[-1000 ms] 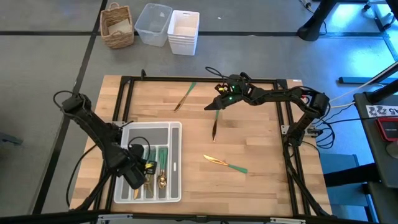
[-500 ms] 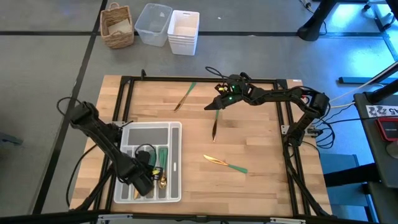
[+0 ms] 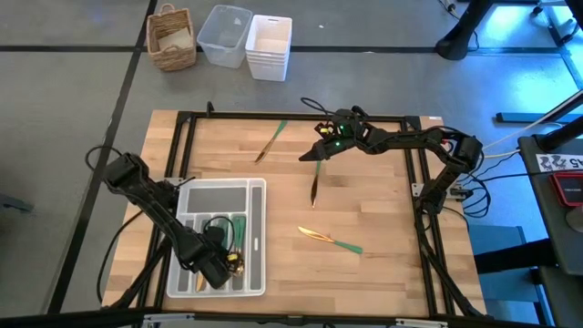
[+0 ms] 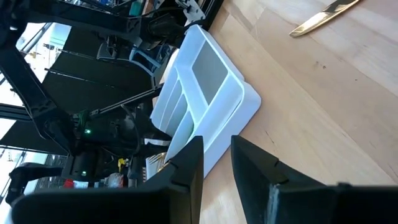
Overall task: Sort silverware
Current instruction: Put the green knife on the silverware tray
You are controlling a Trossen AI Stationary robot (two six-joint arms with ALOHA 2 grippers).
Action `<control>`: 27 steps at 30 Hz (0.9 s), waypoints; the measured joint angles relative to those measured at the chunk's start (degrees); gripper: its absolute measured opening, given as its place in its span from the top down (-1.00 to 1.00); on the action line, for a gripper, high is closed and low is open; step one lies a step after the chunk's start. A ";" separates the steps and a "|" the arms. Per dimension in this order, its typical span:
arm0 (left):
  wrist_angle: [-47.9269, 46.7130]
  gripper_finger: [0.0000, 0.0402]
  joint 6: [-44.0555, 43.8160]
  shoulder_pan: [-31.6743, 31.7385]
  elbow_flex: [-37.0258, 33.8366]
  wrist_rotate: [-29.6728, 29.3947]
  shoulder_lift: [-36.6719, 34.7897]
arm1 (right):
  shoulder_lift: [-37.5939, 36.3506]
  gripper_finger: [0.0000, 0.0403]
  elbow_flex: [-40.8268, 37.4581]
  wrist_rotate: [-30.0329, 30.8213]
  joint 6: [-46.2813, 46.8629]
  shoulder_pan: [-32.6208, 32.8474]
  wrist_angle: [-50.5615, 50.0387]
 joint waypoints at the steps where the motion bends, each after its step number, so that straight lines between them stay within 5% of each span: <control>1: 0.02 0.35 0.85 0.03 -0.04 0.45 -1.10 | 0.00 0.59 0.00 -0.02 0.00 0.00 0.00; 13: -0.37 0.36 12.34 -0.37 0.04 -9.49 -22.51 | 0.00 0.59 0.00 -5.17 -6.27 -0.02 6.64; 17: -0.40 0.36 17.90 1.27 0.06 -20.19 -26.48 | -0.05 0.59 0.00 -6.34 -7.67 -0.02 9.67; 23: -0.46 0.37 24.78 8.71 0.06 -38.08 -28.50 | -0.17 0.59 0.00 -2.54 -4.97 -0.02 10.25; 27: -0.13 0.37 31.52 17.92 0.06 -38.05 -28.50 | -0.64 0.59 0.61 -1.71 -4.76 -0.70 10.03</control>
